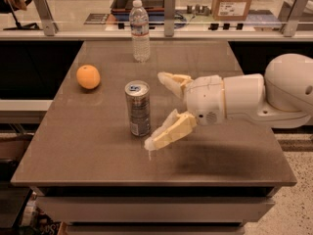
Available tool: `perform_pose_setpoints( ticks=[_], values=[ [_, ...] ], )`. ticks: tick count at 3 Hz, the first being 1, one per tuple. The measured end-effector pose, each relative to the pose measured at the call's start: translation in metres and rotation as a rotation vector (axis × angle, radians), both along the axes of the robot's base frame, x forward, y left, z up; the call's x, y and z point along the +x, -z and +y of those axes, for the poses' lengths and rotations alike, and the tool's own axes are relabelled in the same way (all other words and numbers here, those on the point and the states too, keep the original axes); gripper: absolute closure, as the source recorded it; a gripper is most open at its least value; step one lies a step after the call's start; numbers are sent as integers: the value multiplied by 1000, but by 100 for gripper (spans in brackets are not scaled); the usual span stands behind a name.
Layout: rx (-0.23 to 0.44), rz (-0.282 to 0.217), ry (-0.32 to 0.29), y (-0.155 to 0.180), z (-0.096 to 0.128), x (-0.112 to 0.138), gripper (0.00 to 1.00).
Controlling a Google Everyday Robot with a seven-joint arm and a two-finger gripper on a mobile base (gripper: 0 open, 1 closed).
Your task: Pick redbull can
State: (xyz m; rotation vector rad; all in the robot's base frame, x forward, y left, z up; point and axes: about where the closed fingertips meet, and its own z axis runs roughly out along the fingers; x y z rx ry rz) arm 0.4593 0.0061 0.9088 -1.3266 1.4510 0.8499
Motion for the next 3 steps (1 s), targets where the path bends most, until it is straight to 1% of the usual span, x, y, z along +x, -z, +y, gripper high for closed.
perform_pose_setpoints(
  ticks=[1, 2, 3],
  values=[
    [46, -7, -27, 5, 22, 4, 0],
    [107, -5, -57, 8, 37, 18, 0],
    [194, 30, -94, 19, 49, 35, 18]
  ],
)
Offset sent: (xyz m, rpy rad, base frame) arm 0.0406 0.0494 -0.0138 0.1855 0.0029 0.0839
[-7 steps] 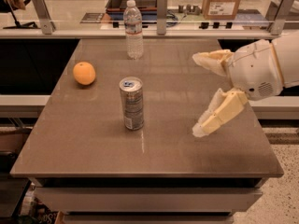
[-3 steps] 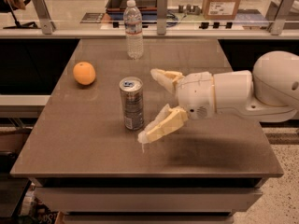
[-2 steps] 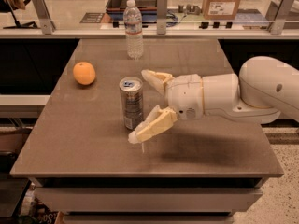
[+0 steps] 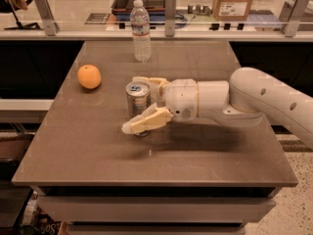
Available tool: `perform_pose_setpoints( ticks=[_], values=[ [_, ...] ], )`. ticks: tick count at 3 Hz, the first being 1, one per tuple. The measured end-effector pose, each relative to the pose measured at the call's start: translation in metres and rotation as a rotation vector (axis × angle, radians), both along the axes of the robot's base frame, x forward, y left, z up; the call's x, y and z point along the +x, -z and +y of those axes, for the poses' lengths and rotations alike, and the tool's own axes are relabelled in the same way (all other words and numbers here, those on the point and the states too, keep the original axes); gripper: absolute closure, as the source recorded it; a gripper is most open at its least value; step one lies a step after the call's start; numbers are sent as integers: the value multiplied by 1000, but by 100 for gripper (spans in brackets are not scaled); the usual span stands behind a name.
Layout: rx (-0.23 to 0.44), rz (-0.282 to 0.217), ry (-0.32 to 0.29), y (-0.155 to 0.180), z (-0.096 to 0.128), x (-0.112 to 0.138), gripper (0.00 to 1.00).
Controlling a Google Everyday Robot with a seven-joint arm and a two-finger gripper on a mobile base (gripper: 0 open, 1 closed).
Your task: Pick redbull can
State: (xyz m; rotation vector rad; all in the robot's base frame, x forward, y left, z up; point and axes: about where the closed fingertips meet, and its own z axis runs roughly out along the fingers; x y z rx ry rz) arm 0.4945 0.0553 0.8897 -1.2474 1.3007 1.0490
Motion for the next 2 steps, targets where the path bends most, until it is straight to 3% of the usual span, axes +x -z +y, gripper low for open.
perform_pose_setpoints(
  ticks=[2],
  values=[
    [-1, 4, -5, 2, 2, -1, 65]
  ],
)
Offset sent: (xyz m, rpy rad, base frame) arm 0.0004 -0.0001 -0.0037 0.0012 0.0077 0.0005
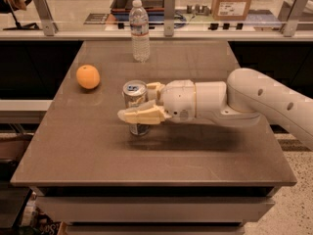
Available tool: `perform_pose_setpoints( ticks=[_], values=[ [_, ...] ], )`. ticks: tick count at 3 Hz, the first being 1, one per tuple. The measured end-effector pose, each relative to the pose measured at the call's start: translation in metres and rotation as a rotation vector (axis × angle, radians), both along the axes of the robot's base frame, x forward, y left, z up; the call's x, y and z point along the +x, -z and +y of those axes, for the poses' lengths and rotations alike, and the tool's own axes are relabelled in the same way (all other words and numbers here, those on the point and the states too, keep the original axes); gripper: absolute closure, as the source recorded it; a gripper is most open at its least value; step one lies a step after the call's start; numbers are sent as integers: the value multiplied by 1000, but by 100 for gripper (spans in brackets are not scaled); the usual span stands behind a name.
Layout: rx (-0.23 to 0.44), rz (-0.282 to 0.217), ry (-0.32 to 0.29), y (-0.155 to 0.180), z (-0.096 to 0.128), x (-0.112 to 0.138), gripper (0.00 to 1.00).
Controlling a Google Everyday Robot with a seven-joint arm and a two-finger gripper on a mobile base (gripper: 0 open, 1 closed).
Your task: Pick redbull can
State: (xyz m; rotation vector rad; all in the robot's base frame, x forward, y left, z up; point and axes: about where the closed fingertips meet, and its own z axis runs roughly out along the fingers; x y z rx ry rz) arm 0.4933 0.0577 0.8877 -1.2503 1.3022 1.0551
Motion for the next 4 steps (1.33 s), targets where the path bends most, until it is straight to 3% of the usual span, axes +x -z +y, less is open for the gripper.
perform_pose_setpoints(
  ticks=[1, 2, 4],
  values=[
    [0, -2, -4, -1, 2, -1, 88],
    [-1, -3, -8, -2, 4, -2, 100],
    [5, -25, -20, -11, 6, 4, 100]
  ],
)
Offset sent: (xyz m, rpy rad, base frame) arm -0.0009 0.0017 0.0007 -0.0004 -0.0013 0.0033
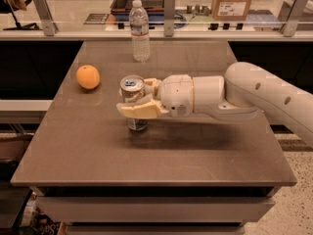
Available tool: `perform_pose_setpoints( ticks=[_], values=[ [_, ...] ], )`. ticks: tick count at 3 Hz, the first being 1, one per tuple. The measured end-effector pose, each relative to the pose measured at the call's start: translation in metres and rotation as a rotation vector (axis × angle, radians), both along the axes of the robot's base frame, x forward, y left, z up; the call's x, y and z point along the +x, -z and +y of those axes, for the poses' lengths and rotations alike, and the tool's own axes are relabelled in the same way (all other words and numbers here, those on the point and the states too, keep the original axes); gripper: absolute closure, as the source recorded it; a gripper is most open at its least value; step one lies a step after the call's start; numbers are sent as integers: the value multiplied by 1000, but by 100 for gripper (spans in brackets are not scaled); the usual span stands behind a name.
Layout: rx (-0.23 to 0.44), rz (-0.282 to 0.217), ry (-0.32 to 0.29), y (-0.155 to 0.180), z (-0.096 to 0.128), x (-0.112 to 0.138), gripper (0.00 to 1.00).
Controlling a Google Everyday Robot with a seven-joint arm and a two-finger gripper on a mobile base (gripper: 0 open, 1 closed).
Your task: Pick redbull can
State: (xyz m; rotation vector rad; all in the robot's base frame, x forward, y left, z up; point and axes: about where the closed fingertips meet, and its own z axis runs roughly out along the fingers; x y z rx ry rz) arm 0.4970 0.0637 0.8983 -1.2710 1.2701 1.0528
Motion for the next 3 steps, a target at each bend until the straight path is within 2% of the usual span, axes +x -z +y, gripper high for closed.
perform_pose_setpoints(
  ticks=[1, 3],
  values=[
    [19, -36, 2, -17, -2, 7, 100],
    [18, -156, 56, -83, -17, 11, 100]
  ],
)
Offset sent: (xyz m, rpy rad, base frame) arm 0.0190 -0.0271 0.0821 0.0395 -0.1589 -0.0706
